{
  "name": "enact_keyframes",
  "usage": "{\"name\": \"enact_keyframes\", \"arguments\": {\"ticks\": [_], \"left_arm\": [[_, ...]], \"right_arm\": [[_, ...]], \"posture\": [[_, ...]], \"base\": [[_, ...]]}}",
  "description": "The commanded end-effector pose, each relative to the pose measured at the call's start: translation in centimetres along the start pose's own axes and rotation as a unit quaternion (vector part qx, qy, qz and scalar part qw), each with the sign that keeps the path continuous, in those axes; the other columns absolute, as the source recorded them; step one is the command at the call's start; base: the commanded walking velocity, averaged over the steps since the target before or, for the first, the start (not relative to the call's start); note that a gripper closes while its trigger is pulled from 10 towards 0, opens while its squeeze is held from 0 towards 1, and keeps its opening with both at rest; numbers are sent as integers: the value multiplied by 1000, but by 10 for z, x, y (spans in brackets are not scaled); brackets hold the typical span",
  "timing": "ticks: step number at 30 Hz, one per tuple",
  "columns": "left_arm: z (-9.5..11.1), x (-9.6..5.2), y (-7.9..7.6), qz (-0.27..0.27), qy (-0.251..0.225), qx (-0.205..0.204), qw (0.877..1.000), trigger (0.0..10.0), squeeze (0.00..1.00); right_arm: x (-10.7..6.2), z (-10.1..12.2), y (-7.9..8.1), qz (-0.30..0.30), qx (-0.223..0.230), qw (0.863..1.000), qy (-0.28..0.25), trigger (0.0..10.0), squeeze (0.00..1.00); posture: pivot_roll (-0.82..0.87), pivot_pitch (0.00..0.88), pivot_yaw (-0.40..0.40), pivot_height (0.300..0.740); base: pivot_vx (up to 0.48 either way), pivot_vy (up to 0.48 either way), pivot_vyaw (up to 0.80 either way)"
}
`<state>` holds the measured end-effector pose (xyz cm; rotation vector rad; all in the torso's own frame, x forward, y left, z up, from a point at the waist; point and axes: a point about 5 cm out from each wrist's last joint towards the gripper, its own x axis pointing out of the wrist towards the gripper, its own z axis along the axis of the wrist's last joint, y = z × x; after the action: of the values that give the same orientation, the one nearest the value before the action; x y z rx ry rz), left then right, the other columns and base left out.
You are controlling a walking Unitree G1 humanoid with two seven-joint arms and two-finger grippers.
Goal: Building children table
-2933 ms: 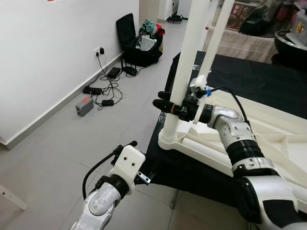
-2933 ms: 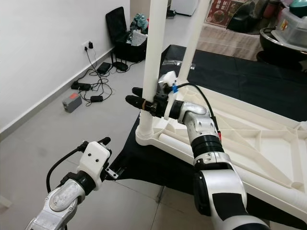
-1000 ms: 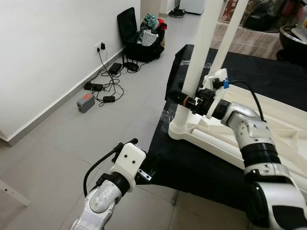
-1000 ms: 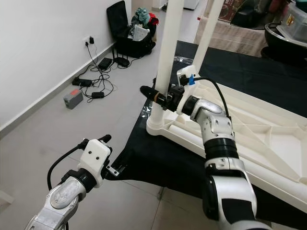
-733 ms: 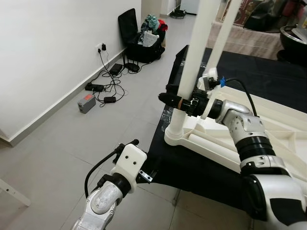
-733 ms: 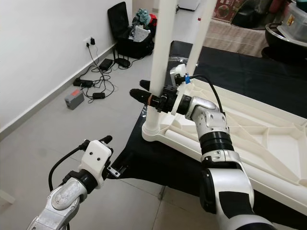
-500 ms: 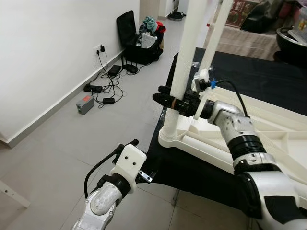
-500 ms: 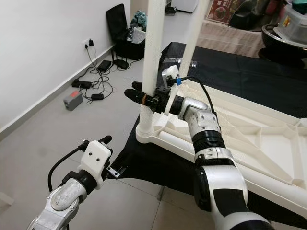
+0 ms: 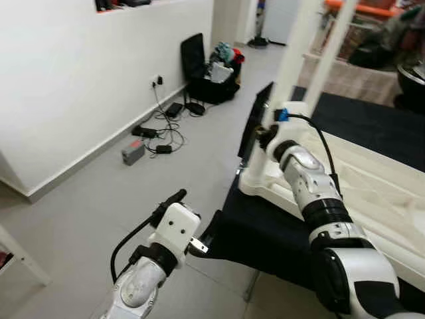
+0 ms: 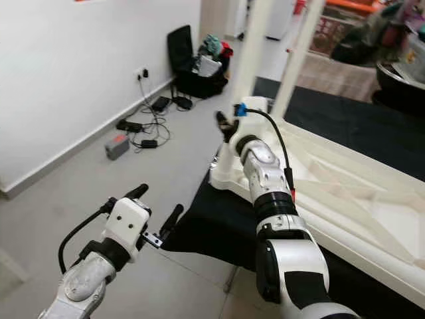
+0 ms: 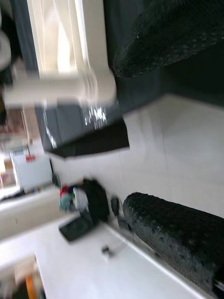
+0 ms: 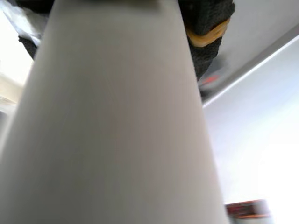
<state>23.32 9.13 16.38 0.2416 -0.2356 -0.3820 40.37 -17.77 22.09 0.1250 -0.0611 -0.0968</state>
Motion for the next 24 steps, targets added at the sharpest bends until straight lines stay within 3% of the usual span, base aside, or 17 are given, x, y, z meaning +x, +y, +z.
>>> {"name": "enact_keyframes", "arguments": {"ticks": [1, 4, 10, 11, 14, 15, 16, 20, 21, 24], "left_arm": [[-2, -2, 0, 2, 3, 5, 1000, 10000, 0], [-3, -2, -1, 2, 6, 8, 1000, 10000, 0], [-4, -3, -1, 4, 7, 9, 1000, 10000, 0], [-4, -3, -1, 3, 8, 8, 1000, 10000, 0], [-4, -3, -1, 3, 8, 8, 1000, 10000, 0], [-4, -3, -2, 2, 8, 7, 1000, 10000, 0], [-5, -3, -2, 0, 9, 5, 1000, 10000, 0], [-5, -3, -2, -2, 10, 4, 1000, 10000, 0], [-5, -3, -2, -2, 10, 4, 1000, 10000, 0], [-5, -3, -2, -2, 11, 4, 1000, 10000, 0]], "right_arm": [[-16, -36, -26, -144, 19, 988, 60, 0, 0], [-27, -37, -15, -215, 64, 973, 46, 0, 0], [-29, -35, -2, -228, 78, 970, 41, 0, 0], [-26, -30, 8, -198, 79, 977, 31, 10000, 0], [-25, -27, 15, -179, 78, 980, 26, 10000, 0], [-24, -22, 23, -147, 75, 986, 6, 10000, 0], [-26, -14, 30, -111, 70, 991, -17, 10000, 1000], [-24, -12, 26, -112, 45, 992, -31, 10000, 1000], [-21, -12, 23, -109, 35, 993, -30, 10000, 0], [-20, -13, 22, -107, 29, 993, -28, 10000, 0]], "posture": [[123, 100, -75, 740], [124, 102, -75, 740], [125, 102, -76, 740], [119, 107, -73, 740], [119, 107, -73, 740], [118, 109, -76, 740], [118, 110, -76, 740], [115, 112, -75, 740], [117, 114, -75, 740], [117, 114, -75, 740]], "base": [[0, 0, 0], [0, 0, 0], [0, 0, 0], [0, 0, 0], [0, 0, 0], [0, 0, 0], [0, 0, 0], [0, 0, 0], [0, 0, 0], [0, 0, 0]]}}
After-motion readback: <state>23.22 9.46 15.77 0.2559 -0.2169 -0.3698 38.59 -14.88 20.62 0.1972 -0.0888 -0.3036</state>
